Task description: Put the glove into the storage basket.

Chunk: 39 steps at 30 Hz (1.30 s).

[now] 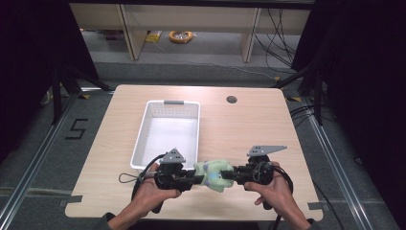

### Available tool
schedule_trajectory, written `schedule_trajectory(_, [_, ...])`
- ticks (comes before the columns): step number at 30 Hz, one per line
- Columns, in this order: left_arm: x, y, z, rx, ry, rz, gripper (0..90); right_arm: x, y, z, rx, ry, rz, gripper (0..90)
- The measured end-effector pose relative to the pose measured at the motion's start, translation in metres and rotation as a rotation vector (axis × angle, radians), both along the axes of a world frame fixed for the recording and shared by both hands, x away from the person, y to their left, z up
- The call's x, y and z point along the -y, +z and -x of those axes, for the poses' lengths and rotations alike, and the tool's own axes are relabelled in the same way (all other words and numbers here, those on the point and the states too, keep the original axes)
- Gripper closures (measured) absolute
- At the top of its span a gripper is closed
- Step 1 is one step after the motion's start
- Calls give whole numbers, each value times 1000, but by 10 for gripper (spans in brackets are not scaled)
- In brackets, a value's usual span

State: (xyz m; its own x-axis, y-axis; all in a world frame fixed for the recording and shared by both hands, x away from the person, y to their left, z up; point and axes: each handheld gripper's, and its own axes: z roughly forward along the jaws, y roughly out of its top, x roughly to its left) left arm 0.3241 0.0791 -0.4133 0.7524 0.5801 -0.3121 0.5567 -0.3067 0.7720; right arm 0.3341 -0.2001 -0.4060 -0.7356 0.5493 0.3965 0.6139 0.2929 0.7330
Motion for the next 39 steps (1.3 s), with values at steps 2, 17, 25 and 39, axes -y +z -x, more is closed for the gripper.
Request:
schedule_trajectory(2, [-7,8,-3,17,10,-12,702,-7,7,-6,14,8,9,737])
schedule_trajectory(17, [-66,22,-33,-2,134,-25,699,-76,33,-54,35,66,90,739])
schedule_trajectory(25, [-90,8,-51,-56,199,-44,696,-112,21,-82,-4,77,124,738])
schedule_trajectory(39, [-110,-25,-78,-152,199,-118,688,-147,-16,-111,-73,73,195,737])
